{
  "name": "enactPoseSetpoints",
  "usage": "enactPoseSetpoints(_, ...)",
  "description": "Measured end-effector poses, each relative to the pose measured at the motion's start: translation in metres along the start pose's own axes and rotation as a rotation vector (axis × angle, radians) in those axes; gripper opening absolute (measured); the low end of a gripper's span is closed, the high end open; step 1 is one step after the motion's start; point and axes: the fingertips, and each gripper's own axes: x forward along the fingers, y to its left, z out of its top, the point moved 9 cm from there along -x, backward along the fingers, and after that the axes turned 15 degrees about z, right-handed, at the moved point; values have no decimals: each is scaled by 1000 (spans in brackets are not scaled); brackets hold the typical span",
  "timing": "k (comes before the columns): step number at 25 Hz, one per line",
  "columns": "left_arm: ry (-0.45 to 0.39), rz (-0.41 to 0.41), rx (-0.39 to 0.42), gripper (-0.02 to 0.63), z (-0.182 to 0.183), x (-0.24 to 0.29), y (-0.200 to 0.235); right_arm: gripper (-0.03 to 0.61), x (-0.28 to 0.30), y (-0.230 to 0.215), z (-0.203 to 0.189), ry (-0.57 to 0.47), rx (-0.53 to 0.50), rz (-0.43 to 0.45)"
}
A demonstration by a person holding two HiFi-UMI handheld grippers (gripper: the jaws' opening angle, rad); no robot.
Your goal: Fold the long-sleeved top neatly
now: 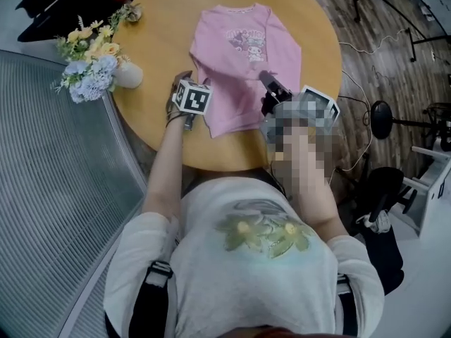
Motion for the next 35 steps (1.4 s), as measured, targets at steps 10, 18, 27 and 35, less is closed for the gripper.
enactPoseSetpoints(10,-38,91,-11,207,50,92,43,34,25,51,29,-72,-91,78)
enactPoseSetpoints(18,-113,163,4,181,60,108,86,34,26,46,5,-75,-68,64)
enactPoseSetpoints(27,-19,88,14,181,41,120,97,34,27,-59,-151,257,169,-301)
enactPoseSetpoints(35,-48,73,125,198,38,109,94,66,38,-82,-181,503,12,-336)
